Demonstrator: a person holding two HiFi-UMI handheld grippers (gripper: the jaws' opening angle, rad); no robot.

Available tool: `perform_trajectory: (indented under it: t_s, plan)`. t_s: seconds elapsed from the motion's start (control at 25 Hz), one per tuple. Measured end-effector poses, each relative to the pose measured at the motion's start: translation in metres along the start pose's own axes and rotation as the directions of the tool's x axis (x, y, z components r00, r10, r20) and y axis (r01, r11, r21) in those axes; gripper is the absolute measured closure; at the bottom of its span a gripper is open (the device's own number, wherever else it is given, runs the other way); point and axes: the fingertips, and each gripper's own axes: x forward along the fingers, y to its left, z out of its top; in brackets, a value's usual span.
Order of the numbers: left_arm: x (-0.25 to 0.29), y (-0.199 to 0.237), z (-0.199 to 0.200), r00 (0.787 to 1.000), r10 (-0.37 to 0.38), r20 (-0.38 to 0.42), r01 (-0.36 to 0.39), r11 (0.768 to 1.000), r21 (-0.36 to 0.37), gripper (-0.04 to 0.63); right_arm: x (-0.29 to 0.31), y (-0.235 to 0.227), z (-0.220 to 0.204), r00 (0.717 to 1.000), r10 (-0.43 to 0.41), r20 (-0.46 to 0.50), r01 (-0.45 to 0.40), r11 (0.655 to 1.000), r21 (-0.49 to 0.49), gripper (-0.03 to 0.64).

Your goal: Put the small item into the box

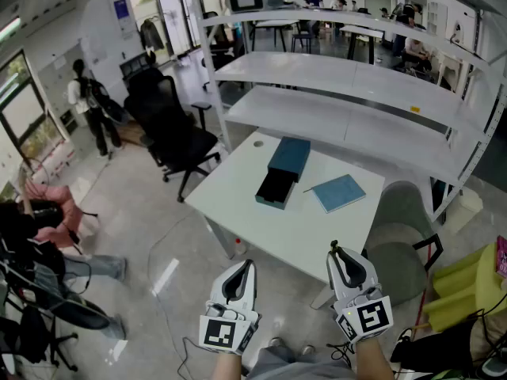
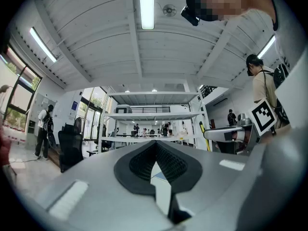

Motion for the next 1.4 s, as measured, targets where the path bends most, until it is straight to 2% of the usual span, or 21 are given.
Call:
perform_trajectory:
  t_s: [0.48,0.8,1.12,1.4]
  plan:
    - [0.002,0.009,-0.002,1.000,-0.010,0.001,0.010,1.000,-0.004,0.580,0.010,0.008,-0.003,1.000,0.004,0.003,-0.004,1.000,-0.001,0.554]
    - [0.006,0.028,-0.002,1.000,-0.026,0.010,0.026,1.000,-0.006,0.580,0.025,0.013,-0.002,1.000,-0.022,0.020,0.022,0.999,0.033,0.554]
    - [0.011,0.047,-0.007,0.998,-0.068,0.007,0.068,0.998,-0.003,0.580,0.041,0.023,-0.004,0.998,-0.057,0.022,0.056,0.998,0.037,0.554]
    - [0.021,0.059,-0.009,0.997,-0.070,0.006,0.071,0.997,-0.019,0.580,0.054,0.020,-0.009,0.998,-0.067,0.010,0.066,0.997,0.035,0.554]
